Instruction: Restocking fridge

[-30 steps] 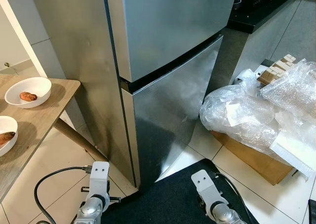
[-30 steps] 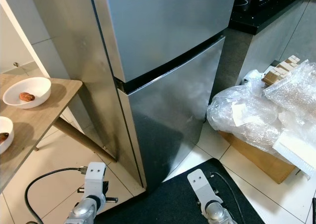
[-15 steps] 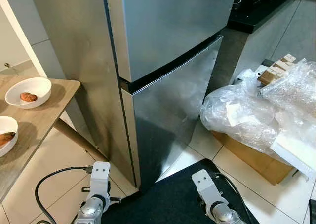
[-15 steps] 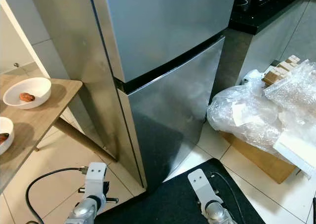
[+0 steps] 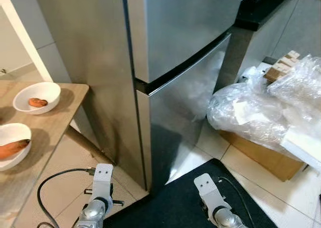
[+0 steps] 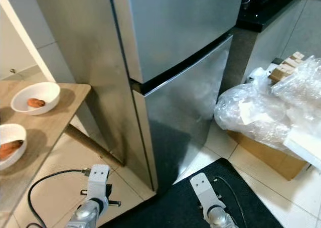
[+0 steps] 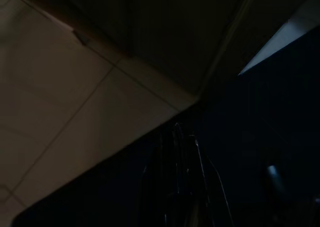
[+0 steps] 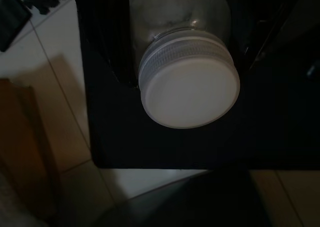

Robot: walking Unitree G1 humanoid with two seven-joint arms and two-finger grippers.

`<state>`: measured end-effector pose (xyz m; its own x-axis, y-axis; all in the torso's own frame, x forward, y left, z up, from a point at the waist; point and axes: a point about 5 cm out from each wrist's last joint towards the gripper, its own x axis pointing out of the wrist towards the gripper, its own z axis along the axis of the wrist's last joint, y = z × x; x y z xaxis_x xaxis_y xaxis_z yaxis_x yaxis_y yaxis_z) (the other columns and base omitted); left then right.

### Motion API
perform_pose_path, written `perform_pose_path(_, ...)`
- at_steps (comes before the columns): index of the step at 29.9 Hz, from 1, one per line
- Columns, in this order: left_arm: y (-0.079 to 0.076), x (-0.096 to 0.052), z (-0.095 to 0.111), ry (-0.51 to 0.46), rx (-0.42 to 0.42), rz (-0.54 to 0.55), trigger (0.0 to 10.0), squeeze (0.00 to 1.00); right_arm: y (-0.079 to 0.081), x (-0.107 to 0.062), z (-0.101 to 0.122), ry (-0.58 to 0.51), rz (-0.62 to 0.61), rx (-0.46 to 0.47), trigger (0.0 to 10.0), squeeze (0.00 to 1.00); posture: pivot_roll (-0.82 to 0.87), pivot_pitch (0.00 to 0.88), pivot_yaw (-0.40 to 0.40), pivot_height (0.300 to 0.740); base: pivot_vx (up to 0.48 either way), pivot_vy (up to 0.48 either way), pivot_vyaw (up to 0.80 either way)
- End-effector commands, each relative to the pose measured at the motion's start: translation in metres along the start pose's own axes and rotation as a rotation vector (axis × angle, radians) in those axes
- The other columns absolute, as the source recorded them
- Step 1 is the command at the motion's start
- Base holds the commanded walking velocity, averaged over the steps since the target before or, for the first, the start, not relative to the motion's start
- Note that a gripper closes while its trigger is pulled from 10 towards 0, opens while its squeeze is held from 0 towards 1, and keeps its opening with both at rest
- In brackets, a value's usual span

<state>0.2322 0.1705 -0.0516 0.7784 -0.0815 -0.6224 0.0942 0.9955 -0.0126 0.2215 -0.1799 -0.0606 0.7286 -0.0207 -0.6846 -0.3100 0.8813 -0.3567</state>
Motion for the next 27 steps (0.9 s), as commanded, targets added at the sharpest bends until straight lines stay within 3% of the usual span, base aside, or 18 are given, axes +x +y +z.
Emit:
perform_pose_path(1,0.0014,-0.0013,-0.004,0.018,0.02,-0.005,10.0,0.0,0.0013,-0.0004,0.0001,-0.007,-0.003,0.009,10.0,0.0,-0.1,0.031,0.042,0.74,0.0,0.0,0.0)
perform_pose_path(22,-0.0042,0.0011,0.0009,0.006,0.027,-0.021,10.0,0.0,-0.0037,-0.0022,-0.0074,0.013,-0.021,0.026,10.0,0.0,-0.11,0.049,0.045,0.74,0.0,0.0,0.0)
perform_pose_path(27,-0.0049,0.0009,0.0002,0.005,0.023,-0.017,10.0,0.0,-0.0057,-0.0021,-0.0078,0.018,-0.021,0.043,10.0,0.0,-0.11,0.051,0.043,0.74,0.0,0.0,-0.48)
